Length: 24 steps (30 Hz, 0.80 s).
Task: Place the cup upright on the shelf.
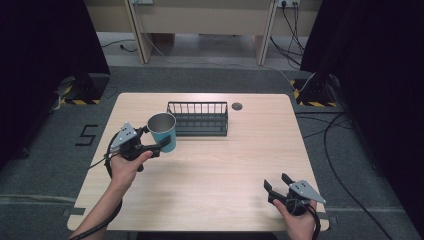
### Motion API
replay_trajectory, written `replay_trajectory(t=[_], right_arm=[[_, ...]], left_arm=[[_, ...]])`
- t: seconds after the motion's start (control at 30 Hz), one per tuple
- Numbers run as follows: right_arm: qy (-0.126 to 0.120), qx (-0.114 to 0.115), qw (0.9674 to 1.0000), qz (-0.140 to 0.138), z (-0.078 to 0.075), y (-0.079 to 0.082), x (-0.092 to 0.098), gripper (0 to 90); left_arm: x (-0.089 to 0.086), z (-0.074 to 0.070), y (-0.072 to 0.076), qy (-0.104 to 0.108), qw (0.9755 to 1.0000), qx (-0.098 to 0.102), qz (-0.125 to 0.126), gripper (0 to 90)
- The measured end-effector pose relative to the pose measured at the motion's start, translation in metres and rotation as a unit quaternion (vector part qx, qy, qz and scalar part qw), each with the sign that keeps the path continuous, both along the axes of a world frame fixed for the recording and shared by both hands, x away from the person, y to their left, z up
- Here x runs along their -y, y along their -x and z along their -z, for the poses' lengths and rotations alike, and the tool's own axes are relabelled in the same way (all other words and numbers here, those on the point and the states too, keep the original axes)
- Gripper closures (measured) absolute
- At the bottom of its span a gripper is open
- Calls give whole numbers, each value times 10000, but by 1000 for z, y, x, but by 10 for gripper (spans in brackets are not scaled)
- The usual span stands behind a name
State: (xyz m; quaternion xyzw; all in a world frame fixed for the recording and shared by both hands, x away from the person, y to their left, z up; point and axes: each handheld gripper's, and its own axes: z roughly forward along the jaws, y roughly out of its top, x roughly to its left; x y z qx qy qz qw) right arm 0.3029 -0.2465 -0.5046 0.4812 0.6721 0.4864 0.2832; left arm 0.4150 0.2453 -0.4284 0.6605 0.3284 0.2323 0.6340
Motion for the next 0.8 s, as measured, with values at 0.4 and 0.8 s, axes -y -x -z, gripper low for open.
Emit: replay_trajectory(t=[0.4,0.8], right_arm=[[-16,1,10000,6,0,0,0,264],[-40,-6,10000,35,0,1,1,264]], left_arm=[[1,-4,-9,-21,10000,0,-50,151],[5,-13,-25,-7,9999,40,-102,151]])
